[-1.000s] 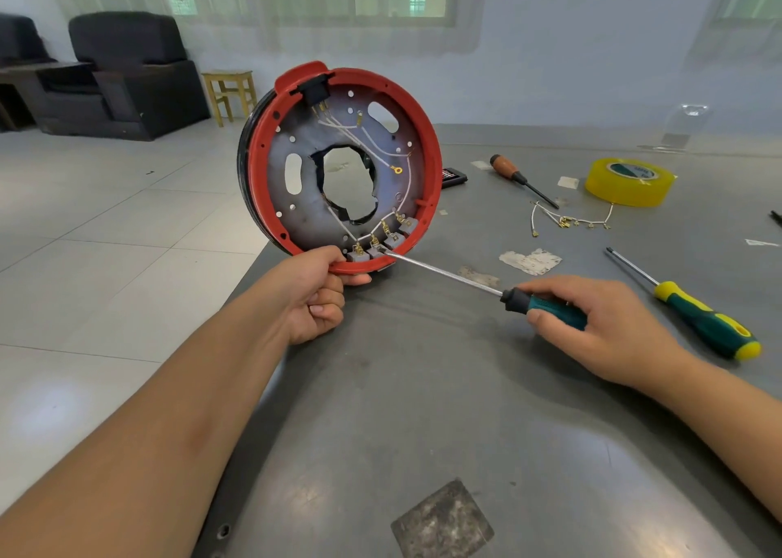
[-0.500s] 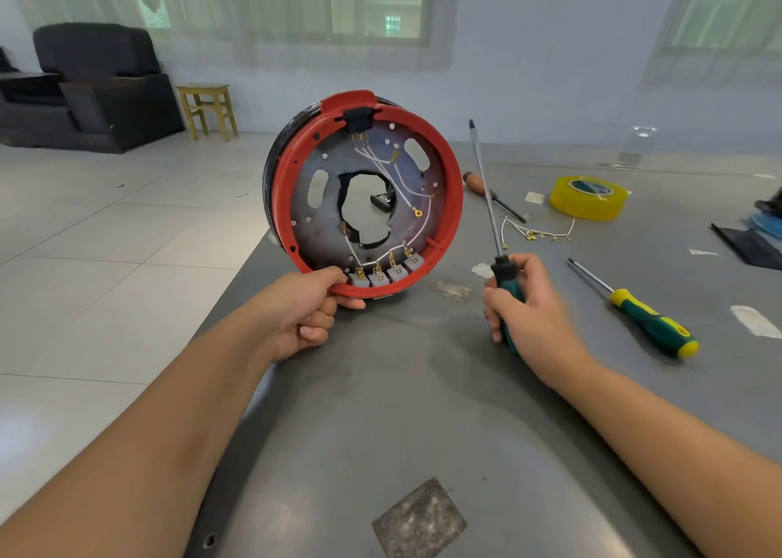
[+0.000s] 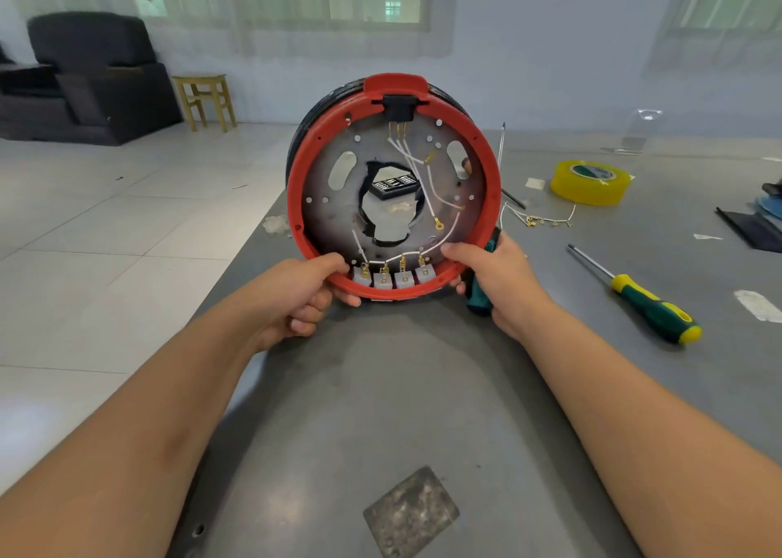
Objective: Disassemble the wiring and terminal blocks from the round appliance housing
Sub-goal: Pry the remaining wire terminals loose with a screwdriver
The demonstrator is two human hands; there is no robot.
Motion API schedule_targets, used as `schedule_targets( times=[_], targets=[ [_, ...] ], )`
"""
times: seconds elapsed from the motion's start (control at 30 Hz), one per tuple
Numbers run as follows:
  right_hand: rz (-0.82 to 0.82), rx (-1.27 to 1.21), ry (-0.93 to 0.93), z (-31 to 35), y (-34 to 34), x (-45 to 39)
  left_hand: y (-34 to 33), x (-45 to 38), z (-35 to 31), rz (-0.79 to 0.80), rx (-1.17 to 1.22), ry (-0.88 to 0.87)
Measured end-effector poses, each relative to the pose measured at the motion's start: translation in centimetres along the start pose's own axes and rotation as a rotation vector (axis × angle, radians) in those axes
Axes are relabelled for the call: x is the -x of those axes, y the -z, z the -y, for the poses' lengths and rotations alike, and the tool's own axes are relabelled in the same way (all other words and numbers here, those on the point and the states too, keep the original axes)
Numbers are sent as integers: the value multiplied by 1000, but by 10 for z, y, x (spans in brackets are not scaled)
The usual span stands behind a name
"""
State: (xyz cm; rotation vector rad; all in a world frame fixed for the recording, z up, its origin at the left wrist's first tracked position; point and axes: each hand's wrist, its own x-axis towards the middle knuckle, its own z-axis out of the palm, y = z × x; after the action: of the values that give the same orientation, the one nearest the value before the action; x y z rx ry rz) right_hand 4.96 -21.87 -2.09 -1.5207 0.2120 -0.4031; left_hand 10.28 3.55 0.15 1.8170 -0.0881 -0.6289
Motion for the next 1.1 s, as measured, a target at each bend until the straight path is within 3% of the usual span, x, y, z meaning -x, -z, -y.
schedule_targets(
  times=[0.27, 0.43, 1.1],
  targets=[
    [-132, -300, -153, 3, -9, -2, -29, 7, -6, 124, 290, 34],
    [-104, -428, -233, 5, -33, 7, -50, 11, -9, 229, 443, 89],
    [-73, -253, -179, 3, -45, 17, -43, 16, -8, 318, 682, 225]
  ],
)
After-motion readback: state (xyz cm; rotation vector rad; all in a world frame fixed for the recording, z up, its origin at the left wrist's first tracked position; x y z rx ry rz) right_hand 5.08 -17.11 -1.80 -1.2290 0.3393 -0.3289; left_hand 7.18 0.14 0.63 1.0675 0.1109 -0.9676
